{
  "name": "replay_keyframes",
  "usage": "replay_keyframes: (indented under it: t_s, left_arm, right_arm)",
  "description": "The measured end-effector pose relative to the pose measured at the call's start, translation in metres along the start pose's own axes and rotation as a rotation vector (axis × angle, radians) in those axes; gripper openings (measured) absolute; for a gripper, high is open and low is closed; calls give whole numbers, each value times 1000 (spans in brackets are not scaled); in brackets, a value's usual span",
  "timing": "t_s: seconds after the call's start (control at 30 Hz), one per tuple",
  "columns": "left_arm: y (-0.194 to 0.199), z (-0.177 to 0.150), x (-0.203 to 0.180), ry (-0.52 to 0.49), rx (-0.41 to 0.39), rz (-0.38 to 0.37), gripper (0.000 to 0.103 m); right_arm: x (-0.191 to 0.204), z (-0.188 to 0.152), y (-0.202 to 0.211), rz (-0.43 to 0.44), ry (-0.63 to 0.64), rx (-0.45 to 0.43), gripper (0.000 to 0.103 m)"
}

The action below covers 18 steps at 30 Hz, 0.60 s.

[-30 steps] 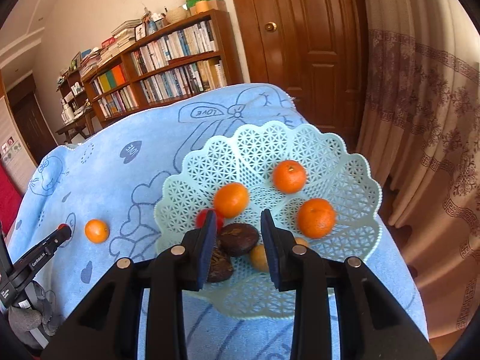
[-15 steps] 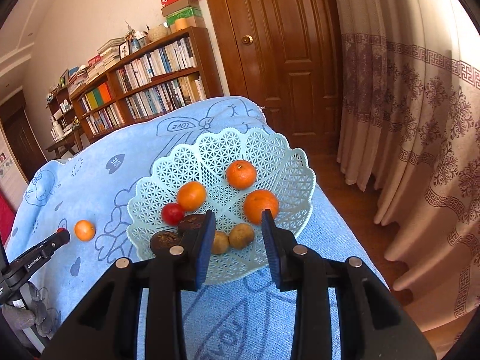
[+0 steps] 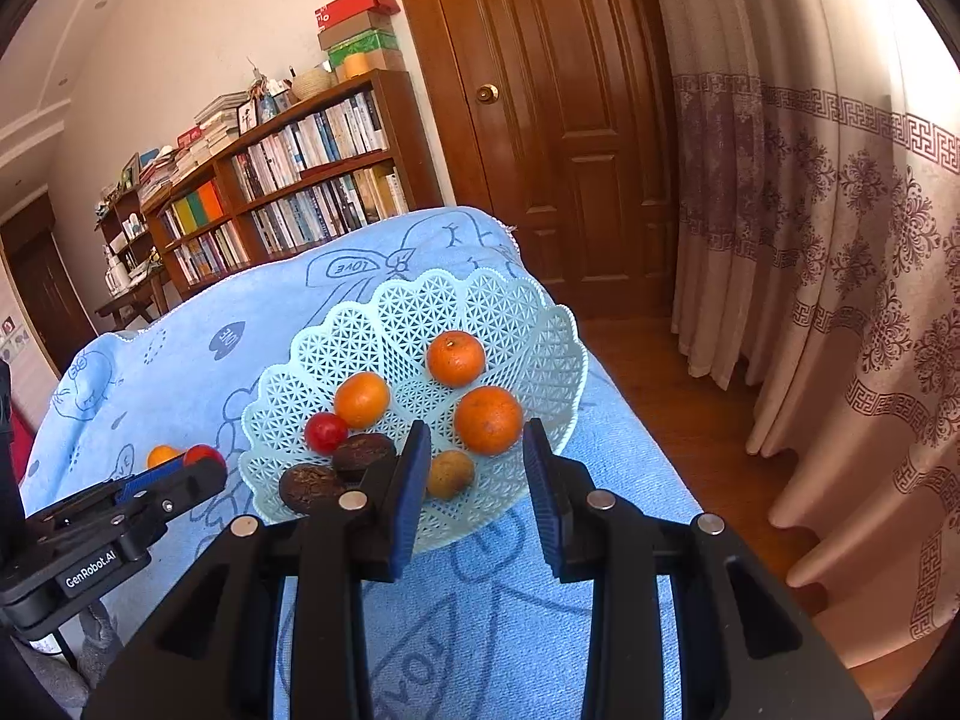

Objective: Organize fruits
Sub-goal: 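Lower the tomato into the basket and open the left gripper, then move the left gripper back and grasp the last orange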

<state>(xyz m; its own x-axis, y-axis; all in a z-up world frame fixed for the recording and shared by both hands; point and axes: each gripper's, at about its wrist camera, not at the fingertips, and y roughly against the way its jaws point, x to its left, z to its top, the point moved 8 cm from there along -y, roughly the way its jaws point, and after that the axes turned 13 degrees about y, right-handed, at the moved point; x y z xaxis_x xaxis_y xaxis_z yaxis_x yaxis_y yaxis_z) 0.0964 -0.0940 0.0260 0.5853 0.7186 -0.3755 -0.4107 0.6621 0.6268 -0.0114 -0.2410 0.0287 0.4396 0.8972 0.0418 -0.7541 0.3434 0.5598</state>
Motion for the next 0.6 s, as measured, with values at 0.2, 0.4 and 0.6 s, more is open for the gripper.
replay_keyframes:
  t_s: [0.2,0.4,0.6]
  left_arm:
    - [-12,5,-36,-16,4,-68,30]
    - [-16,6,-35,-11,5,-71,36]
    - [-9,13,3,42,-29,9,46]
  right_arm:
    - [-11,-3,3,-11,-18,-2,32]
    - [-14,-3,5,-16,-22,-3,32]
    - [-3,-1,4,4,-12,-6,33]
